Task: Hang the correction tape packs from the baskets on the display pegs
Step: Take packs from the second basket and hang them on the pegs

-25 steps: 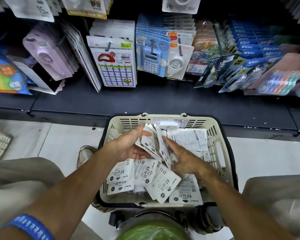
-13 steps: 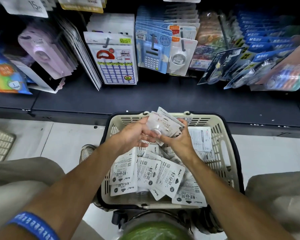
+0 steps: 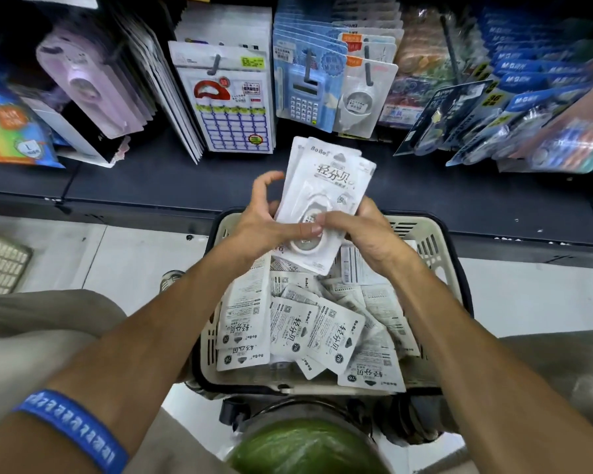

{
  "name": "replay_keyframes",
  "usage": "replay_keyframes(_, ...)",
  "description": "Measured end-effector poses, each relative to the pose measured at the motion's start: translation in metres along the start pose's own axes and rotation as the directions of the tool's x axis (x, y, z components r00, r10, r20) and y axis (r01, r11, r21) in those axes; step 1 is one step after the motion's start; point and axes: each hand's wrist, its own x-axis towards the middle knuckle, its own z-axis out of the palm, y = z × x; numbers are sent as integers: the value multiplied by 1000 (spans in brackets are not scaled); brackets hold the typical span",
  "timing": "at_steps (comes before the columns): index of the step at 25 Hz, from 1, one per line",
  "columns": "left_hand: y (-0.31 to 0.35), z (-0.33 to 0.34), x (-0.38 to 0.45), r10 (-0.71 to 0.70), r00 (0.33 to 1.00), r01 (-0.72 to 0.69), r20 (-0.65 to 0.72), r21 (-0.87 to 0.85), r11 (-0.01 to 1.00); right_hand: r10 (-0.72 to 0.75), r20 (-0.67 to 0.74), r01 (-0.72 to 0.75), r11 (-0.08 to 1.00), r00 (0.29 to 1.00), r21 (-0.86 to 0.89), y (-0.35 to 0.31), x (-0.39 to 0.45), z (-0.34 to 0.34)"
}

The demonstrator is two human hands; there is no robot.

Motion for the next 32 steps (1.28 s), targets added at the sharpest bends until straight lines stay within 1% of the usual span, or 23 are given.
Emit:
replay_keyframes(3,0,-4,-5,-130,985,143,115,-109,984,51,95,-50,999,994,-13,5,-9,5)
replay_keyframes(4,-2,-6,-6,-173,975,185,137,-80,979,107,144,-96,992,984,-84,10,-11,1)
replay_keyframes(5,-4,-8,-6,-204,971,210,121,-35,977,193,193,-143,958,962,-248,13,-13,-6)
replay_keyframes(6,-7,-11,-6,-226,972,226,68,10,974,318,226,-174,854,921,-490,16,-15,-16)
replay_keyframes(7,-10,-14,-6,-238,971,238,-7,42,970,463,223,-185,684,858,-706,21,-17,-23)
replay_keyframes(8,-13,-17,-6,-235,968,241,-83,58,969,587,180,-187,509,790,-840,29,-22,-27)
replay_keyframes(9,-16,-21,-6,-221,963,234,-151,72,970,672,124,-217,400,730,-890,38,-30,-28)
replay_keyframes(10,-17,-25,-6,-199,958,223,-208,97,970,718,92,-265,368,690,-891,46,-39,-25)
replay_keyframes(11,-19,-29,-6,-178,951,216,-254,128,968,721,97,-302,404,686,-864,51,-45,-20)
replay_keyframes(13,-23,-33,-4,-148,941,206,-303,169,964,610,176,-302,597,773,-743,51,-48,-17)
replay_keyframes(15,-26,-32,-3,-121,947,197,-298,239,951,414,194,-278,827,890,-489,32,-43,-25)
replay_keyframes(16,-28,-30,-2,-101,956,185,-275,299,936,361,199,-290,905,911,-312,22,-40,-31)
replay_keyframes(18,-33,-24,-3,-97,976,167,-196,379,910,324,253,-351,934,912,68,11,-39,-41)
replay_keyframes(19,-35,-22,-6,-122,981,174,-153,399,900,325,254,-372,913,911,165,10,-41,-42)
replay_keyframes(20,-35,-19,-8,-154,982,186,-109,413,892,332,212,-366,919,919,145,12,-42,-40)
replay_keyframes(22,-38,-16,-11,-209,978,199,-23,426,883,321,7,-320,945,947,-65,23,-43,-32)
replay_keyframes(24,-41,-14,-14,-235,972,203,25,418,885,216,-135,-246,929,967,-274,32,-42,-24)
replay_keyframes(25,-42,-13,-15,-244,969,211,26,419,883,118,-160,-177,883,980,-435,34,-41,-21)
replay_keyframes(27,-43,-14,-16,-252,968,232,-3,400,886,-116,-112,-8,658,987,-753,35,-37,-22)
replay_keyframes(28,-42,-15,-15,-247,969,241,-33,374,896,-170,-90,41,643,981,-765,34,-35,-25)
replay_keyframes(29,-41,-17,-14,-240,968,252,-79,344,904,-175,-104,57,725,979,-687,31,-34,-29)
replay_keyframes(31,-41,-20,-10,-230,960,270,-160,311,911,-125,-199,40,923,972,-382,26,-31,-42)
replay_keyframes(32,-42,-21,-9,-237,957,280,-170,311,908,-74,-247,14,972,966,-235,24,-32,-48)
